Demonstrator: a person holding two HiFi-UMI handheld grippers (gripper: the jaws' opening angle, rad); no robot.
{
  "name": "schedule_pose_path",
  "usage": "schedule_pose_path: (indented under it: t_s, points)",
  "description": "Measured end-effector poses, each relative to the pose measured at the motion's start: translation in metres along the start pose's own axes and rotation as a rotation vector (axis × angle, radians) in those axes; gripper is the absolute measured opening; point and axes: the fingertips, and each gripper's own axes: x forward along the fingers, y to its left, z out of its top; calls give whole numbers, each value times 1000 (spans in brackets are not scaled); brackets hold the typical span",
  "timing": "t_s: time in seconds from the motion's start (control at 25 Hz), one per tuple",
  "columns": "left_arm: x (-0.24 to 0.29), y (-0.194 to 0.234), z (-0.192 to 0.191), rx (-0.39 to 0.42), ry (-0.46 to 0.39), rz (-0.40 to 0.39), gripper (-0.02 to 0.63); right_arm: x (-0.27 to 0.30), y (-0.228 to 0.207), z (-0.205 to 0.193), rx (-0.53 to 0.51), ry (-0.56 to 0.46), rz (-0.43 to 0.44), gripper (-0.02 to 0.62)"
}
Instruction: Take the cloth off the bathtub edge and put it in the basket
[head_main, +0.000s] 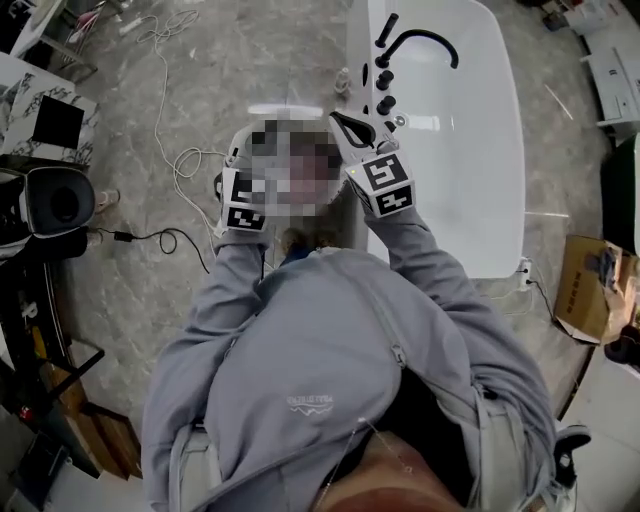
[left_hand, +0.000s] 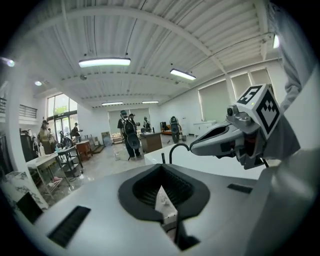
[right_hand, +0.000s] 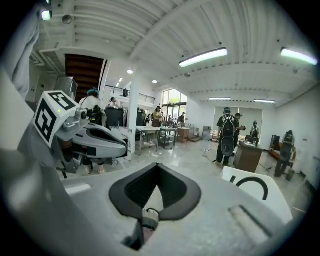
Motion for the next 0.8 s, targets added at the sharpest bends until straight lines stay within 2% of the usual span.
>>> schedule_pose_path:
  t_s: [0.16,0.32,0.56,0.8]
  points:
    - [-19,9,47,-43,-109,61,6,-24,-13,48,85,-140,-54,5]
    - [-43,9,83,-93,-198,99,5,-54,-18,81,156,-237,-110,5]
    - [-71,3,110,-75,-274,155,5,-79,-11,94,120,-274,-170,5]
    - [-79,-5,115,-64,-293,159,6,-87,-1,92,104,-286,-177,5]
